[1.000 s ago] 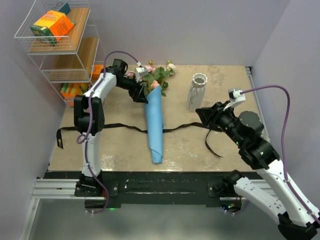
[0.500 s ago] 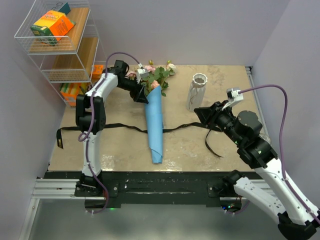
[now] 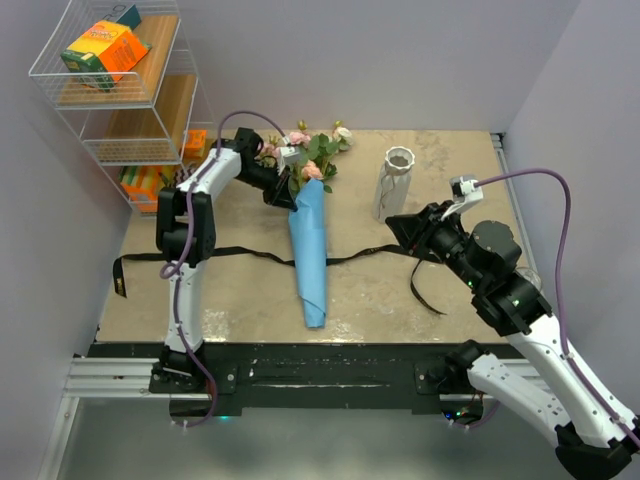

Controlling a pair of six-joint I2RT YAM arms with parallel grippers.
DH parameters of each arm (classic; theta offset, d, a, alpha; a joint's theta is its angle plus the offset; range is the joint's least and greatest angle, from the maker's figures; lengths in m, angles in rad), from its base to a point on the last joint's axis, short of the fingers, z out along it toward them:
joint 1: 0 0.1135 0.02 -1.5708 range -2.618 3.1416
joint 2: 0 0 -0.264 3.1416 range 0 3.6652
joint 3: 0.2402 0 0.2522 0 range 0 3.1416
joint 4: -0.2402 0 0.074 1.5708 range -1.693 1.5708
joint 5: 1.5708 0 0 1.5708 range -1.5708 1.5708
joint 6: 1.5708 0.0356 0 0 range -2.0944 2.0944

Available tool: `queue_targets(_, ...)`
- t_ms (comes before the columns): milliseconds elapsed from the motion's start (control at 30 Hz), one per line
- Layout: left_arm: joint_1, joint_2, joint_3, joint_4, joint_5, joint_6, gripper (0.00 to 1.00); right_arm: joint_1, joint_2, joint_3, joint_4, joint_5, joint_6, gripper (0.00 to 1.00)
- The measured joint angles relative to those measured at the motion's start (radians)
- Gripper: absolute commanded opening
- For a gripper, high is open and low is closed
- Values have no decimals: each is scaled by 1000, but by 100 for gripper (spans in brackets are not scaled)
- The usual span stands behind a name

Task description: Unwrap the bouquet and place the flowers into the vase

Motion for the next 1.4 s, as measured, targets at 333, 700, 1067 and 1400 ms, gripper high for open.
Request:
queue_targets(333,-27,-88,0,-5,5,-32,0,0,-9,-18,14,-16,14,26)
queue_targets(700,-147,-256,-1,97,-45,-245,95,0,-38,-26,15,-18,14,41)
queue_targets(1067,-214,-338,-161,203,-227,-371,99,0,-39,-31,14,-17,18,52)
queue_targets(1400,-119,-365,-283,340,-343,-439,99,0,-39,-31,14,-18,18,52)
